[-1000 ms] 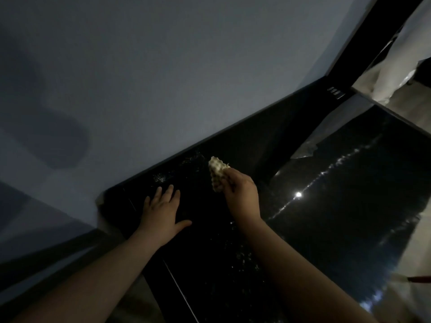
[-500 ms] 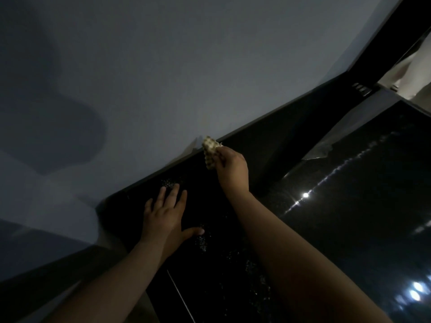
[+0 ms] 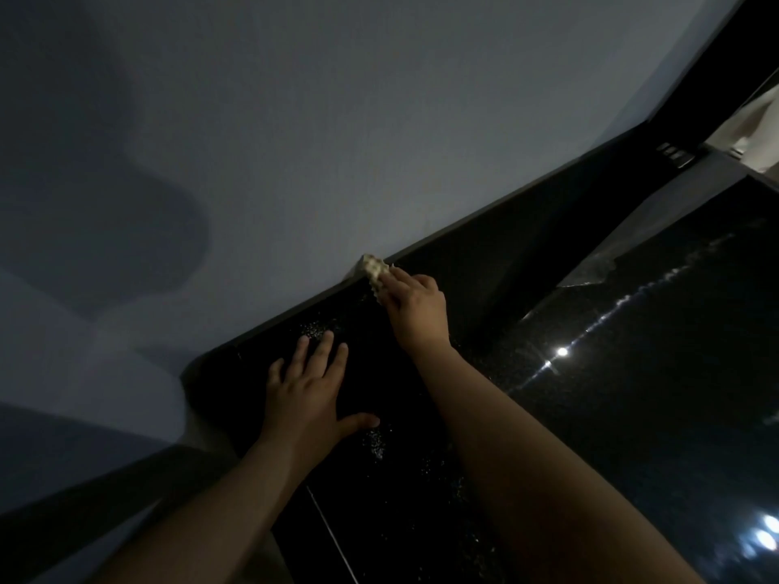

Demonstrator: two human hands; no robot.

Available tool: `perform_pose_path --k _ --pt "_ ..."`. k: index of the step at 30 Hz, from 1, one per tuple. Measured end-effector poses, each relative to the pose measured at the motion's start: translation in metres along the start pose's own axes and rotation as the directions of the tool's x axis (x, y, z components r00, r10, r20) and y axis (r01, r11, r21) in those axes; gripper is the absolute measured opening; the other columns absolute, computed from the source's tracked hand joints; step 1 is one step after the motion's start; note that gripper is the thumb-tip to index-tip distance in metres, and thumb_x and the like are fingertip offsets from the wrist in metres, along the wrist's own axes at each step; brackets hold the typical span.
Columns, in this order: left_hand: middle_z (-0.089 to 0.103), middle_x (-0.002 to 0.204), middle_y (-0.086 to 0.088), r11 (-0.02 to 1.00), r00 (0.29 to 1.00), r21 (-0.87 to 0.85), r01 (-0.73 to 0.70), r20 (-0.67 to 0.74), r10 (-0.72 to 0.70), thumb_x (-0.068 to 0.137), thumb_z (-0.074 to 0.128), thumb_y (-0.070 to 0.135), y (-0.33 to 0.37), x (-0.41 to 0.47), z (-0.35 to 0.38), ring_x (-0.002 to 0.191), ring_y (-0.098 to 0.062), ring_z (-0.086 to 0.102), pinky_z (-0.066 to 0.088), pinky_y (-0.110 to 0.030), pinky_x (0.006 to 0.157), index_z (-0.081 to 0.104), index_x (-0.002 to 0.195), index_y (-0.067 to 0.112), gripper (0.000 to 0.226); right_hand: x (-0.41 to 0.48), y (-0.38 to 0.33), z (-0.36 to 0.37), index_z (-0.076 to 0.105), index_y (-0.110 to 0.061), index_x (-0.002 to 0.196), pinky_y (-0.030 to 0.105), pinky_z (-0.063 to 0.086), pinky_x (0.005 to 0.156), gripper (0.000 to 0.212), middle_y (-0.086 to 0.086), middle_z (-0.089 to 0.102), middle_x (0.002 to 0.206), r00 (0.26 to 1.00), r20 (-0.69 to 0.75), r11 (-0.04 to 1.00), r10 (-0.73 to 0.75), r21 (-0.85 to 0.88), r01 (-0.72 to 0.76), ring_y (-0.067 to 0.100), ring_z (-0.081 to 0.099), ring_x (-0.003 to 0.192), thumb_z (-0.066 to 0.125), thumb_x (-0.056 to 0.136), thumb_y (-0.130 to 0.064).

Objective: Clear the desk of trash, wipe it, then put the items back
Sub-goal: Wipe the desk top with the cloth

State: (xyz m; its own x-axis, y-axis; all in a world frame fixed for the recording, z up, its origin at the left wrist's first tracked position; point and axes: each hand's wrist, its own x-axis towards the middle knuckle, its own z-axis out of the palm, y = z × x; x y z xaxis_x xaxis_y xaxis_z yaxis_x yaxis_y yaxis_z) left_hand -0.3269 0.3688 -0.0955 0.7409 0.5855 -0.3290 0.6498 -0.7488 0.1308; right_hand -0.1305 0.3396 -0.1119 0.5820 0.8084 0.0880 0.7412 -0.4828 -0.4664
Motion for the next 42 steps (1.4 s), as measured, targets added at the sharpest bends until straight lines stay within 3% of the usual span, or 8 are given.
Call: perform_pose_path --k 6,15,24,28,31,37,39,42 --pt "-0.016 0.160 0.003 1.000 0.999 -0.010 0.008 0.034 -0.008 0.074 0.036 0.084 0.001 0.000 -0.004 0.147 -0.023 -0.015 0.003 -0.047 0.117 -0.003 0.153 0.028 0.104 -0.013 0.005 -0.005 0.045 -0.031 0.140 0.038 0.034 0.098 0.042 -0.008 0.042 0.148 1.000 0.028 1.000 -0.001 -0.004 0.001 0.021 0.036 0.131 0.045 0.098 -0.036" --pt "-0.017 0.160 0.002 0.999 0.997 0.030 0.015 0.077 -0.018 0.073 0.030 0.086 0.004 0.001 -0.008 0.147 -0.025 -0.014 0.004 -0.047 0.117 -0.006 0.153 0.026 0.106 -0.033 0.011 -0.009 0.046 -0.032 0.139 0.038 0.033 0.100 0.041 -0.009 0.042 0.148 0.999 0.035 0.999 0.035 0.001 -0.035 0.020 0.034 0.132 0.045 0.098 -0.036" --pt "-0.021 0.159 0.004 1.000 0.997 0.031 0.006 0.071 -0.008 0.048 0.008 0.095 0.000 0.005 -0.009 0.147 -0.023 -0.016 0.007 -0.048 0.116 -0.007 0.152 0.031 0.123 -0.003 -0.003 -0.032 0.060 -0.017 0.127 0.031 0.042 0.084 0.033 0.001 0.061 0.130 0.978 -0.200 0.985 -0.063 0.144 0.093 0.023 0.049 0.107 0.056 0.095 -0.019" --pt "-0.025 0.158 0.004 0.999 0.998 0.037 -0.012 0.057 0.009 0.042 0.000 0.099 -0.005 0.006 -0.003 0.146 -0.022 -0.019 0.008 -0.050 0.114 -0.009 0.151 0.032 0.128 0.029 -0.004 -0.022 0.063 -0.017 0.123 0.041 0.044 0.090 0.030 0.001 0.061 0.128 0.995 -0.090 0.996 -0.051 0.065 0.057 0.031 0.048 0.113 0.052 0.097 -0.025" --pt "-0.027 0.157 0.004 0.999 0.998 0.046 -0.013 0.062 0.010 0.045 -0.001 0.096 -0.005 0.006 -0.001 0.146 -0.022 -0.021 0.008 -0.050 0.114 -0.012 0.150 0.032 0.124 0.037 0.001 -0.009 0.051 -0.023 0.135 0.042 0.031 0.102 0.037 -0.002 0.046 0.144 0.999 0.053 0.999 -0.009 -0.043 0.012 0.027 0.035 0.132 0.044 0.100 -0.030" --pt "-0.026 0.157 0.004 0.999 0.999 0.038 -0.006 0.044 0.004 0.033 -0.016 0.097 -0.005 0.007 -0.001 0.146 -0.022 -0.020 0.009 -0.049 0.114 -0.011 0.151 0.033 0.134 0.025 0.005 0.001 0.040 -0.029 0.143 0.043 0.020 0.112 0.044 -0.004 0.034 0.153 0.998 0.065 1.000 0.005 -0.024 -0.004 0.021 0.024 0.142 0.042 0.100 -0.032" --pt "-0.025 0.158 0.005 1.000 0.999 0.017 0.004 0.046 -0.005 0.034 -0.010 0.099 -0.003 0.007 -0.003 0.146 -0.021 -0.019 0.008 -0.048 0.113 -0.008 0.151 0.033 0.134 0.022 0.009 -0.002 0.040 -0.029 0.144 0.043 0.020 0.112 0.044 -0.005 0.033 0.153 0.997 0.078 1.000 -0.008 -0.010 0.009 0.020 0.024 0.142 0.043 0.099 -0.032" --pt "-0.023 0.158 0.005 1.000 0.997 0.000 0.015 0.074 -0.015 0.057 0.025 0.097 -0.001 0.006 -0.007 0.146 -0.021 -0.018 0.007 -0.049 0.115 -0.007 0.152 0.033 0.118 0.011 0.014 -0.006 0.040 -0.030 0.143 0.040 0.019 0.112 0.044 -0.006 0.033 0.153 0.997 0.072 1.000 -0.024 0.016 0.023 0.018 0.024 0.142 0.044 0.099 -0.033"
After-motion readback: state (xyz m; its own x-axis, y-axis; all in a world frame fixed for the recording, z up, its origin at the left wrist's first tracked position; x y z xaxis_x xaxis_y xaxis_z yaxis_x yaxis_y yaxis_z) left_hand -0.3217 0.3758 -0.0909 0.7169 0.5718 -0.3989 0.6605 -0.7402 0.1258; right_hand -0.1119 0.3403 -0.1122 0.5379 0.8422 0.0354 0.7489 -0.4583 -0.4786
